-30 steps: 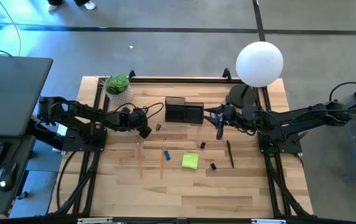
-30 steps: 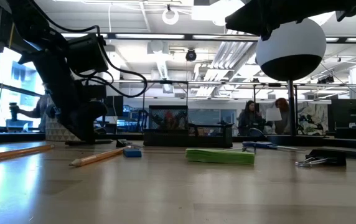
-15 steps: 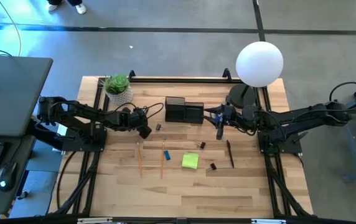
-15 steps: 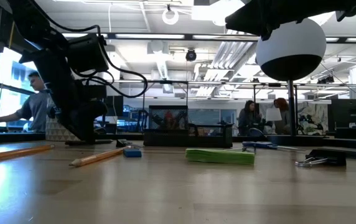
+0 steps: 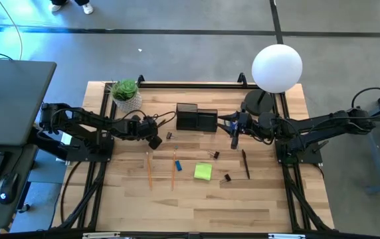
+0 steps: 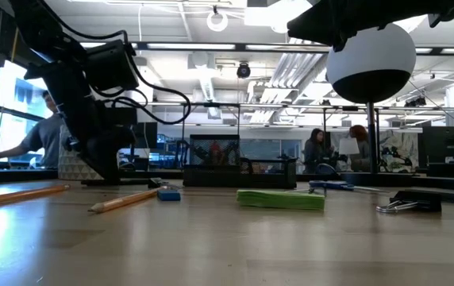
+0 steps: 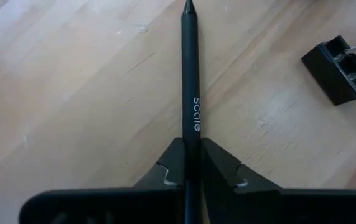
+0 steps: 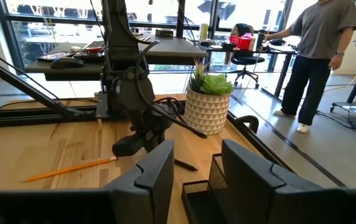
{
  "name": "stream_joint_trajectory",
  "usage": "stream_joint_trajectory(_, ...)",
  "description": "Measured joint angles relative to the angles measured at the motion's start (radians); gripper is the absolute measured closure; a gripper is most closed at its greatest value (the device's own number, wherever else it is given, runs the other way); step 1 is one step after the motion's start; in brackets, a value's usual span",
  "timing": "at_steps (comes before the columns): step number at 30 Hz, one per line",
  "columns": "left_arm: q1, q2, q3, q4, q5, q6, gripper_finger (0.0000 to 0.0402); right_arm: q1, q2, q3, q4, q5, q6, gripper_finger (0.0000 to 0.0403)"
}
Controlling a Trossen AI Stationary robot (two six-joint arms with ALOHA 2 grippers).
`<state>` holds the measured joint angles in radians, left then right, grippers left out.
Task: Pick and place office supplies into organizer
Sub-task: Put the black pen into the black desk organizer
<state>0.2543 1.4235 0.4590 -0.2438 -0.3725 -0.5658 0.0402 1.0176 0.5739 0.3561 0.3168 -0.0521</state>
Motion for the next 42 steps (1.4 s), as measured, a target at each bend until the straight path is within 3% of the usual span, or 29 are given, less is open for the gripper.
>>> stream_joint_trajectory(8,0.001,-0.001,0.062,-0.099,0.023,0.066,0.0338,0.000,0.000,0.000,-0.001,0.000,0.000,0.0275)
stream_joint_trajectory(15,-0.045,-0.002,0.098,-0.146,0.005,0.163,0.0384,0.000,0.000,0.000,-0.027,0.016,0.000,0.0275)
stream_joint_trajectory(18,-0.069,-0.003,0.119,-0.146,-0.036,0.205,0.0392,0.000,0.000,0.000,-0.032,0.017,0.013,0.0275)
stream_joint_trajectory(25,-0.143,-0.004,0.191,-0.213,-0.168,0.303,0.0366,0.000,0.000,0.000,-0.032,0.018,0.018,0.0275)
stream_joint_trajectory(34,-0.262,-0.005,0.271,-0.288,-0.337,0.389,0.0392,0.000,0.032,0.000,-0.027,0.020,0.042,0.0275)
stream_joint_trajectory(42,-0.358,-0.006,0.304,-0.291,-0.462,0.621,0.0382,-0.001,0.152,0.000,0.081,-0.005,0.053,0.0275)
